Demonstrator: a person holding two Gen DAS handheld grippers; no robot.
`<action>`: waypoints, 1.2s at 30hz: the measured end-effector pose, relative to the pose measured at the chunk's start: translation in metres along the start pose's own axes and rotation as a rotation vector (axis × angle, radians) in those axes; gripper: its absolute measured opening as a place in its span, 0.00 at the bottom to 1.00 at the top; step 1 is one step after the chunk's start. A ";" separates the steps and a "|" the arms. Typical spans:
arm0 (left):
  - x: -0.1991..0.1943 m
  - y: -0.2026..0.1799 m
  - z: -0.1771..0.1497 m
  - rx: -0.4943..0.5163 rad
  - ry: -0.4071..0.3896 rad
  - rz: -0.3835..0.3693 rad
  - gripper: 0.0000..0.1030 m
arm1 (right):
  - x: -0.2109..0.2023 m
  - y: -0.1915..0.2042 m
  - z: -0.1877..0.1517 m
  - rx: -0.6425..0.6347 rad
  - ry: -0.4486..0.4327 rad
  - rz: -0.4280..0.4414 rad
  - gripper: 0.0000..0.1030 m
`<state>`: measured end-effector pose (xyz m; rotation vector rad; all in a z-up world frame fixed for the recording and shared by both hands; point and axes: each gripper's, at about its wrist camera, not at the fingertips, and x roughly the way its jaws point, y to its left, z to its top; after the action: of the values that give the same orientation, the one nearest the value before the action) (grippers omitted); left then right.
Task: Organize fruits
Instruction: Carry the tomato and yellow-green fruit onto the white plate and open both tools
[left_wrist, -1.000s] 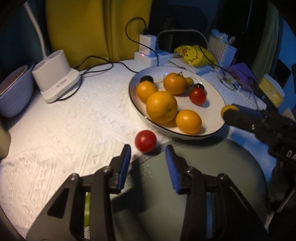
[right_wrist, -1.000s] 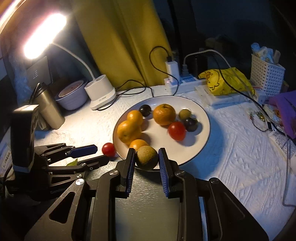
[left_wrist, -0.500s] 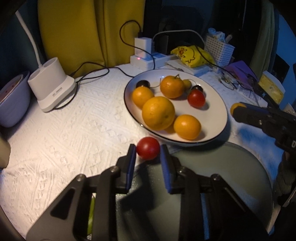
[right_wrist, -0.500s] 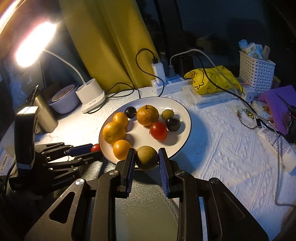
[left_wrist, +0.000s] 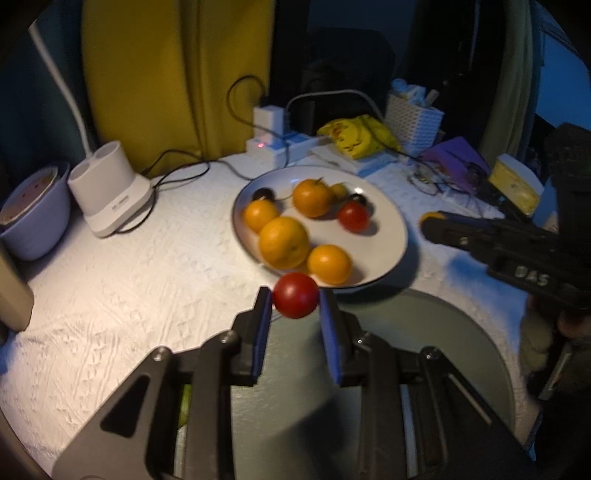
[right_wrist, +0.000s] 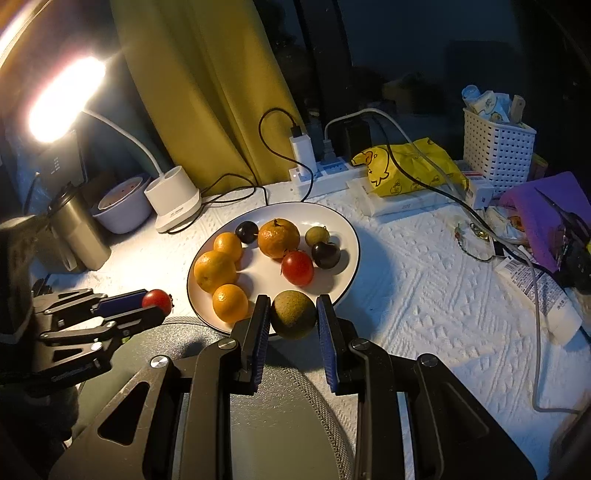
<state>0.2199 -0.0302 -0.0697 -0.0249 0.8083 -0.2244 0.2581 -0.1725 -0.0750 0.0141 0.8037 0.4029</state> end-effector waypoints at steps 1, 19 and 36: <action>-0.001 -0.003 0.002 0.005 -0.003 -0.007 0.27 | 0.000 -0.001 0.001 0.000 -0.001 0.000 0.27; 0.038 -0.051 0.033 0.071 0.014 -0.096 0.27 | 0.008 -0.031 0.011 0.025 -0.014 -0.003 0.27; 0.089 -0.068 0.050 0.046 0.082 -0.139 0.27 | 0.023 -0.051 0.018 0.050 -0.020 0.018 0.27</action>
<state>0.3026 -0.1188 -0.0911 -0.0286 0.8835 -0.3775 0.3023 -0.2091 -0.0867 0.0716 0.7945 0.3990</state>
